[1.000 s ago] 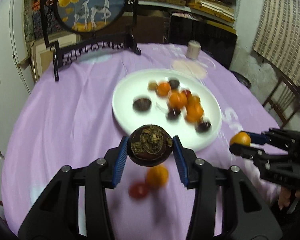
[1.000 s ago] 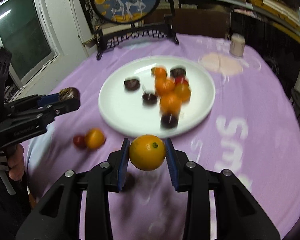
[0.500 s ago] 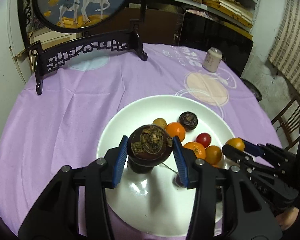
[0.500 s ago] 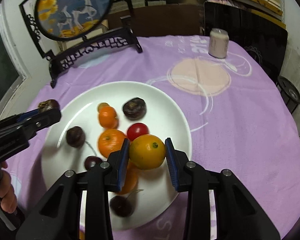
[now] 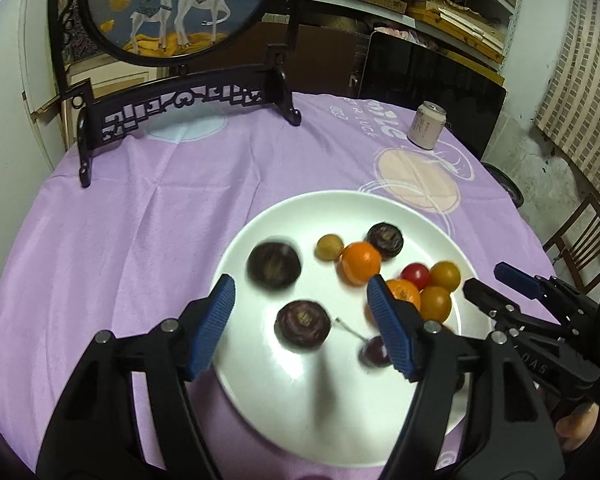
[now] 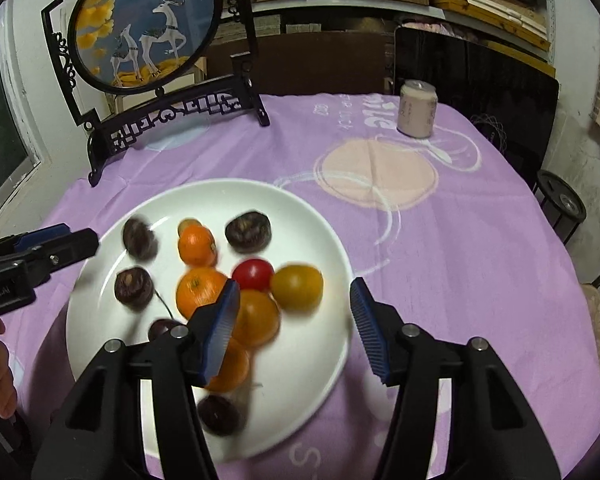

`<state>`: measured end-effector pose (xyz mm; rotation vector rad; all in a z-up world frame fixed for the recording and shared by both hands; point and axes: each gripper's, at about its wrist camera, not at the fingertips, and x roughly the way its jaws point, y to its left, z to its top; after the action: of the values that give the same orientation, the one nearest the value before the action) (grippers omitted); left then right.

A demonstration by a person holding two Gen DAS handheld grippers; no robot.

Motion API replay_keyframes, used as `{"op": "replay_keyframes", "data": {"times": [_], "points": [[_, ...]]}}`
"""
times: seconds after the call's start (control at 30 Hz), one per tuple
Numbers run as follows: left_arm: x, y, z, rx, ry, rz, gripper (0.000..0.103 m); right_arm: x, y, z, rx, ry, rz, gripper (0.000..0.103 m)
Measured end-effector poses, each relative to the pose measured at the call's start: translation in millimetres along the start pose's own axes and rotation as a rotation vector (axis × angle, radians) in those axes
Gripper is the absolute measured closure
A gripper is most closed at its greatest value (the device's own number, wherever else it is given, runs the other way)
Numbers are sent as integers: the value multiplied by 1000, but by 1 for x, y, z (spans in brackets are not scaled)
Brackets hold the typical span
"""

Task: Organize fruits
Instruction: 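Lower both held fruits onto the white plate and open both tools, then grasp a dark brown fruit with the right tool while the left tool grasps a red tomato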

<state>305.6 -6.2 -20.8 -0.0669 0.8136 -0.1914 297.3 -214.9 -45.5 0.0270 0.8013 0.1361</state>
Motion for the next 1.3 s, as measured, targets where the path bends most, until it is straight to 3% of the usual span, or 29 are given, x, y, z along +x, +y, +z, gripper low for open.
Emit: {"op": "replay_keyframes", "data": {"times": [0.2, 0.4, 0.47, 0.63, 0.83, 1.13, 1.3], "points": [[-16, 15, -13, -34, -24, 15, 33, -9, -2, -9, 15, -1, 27, 46], [-31, 25, -28, -57, -46, 35, 33, -22, 21, -19, -79, -55, 72, 46], [-37, 29, -41, -57, -48, 32, 28, -32, 29, -27, -103, -67, 100, 46], [-69, 53, -90, -73, -30, 34, 26, -64, 42, -73, -82, 46, 324, 44], [-113, 56, -140, 8, -55, 112, 17, -90, 76, -131, -224, 119, 301, 41], [-111, 48, -165, 20, 6, 58, 17, -63, 85, -144, -206, 230, 257, 41], [-103, 43, -169, 24, 32, 34, 17, -63, 93, -148, -233, 195, 212, 44]]}}
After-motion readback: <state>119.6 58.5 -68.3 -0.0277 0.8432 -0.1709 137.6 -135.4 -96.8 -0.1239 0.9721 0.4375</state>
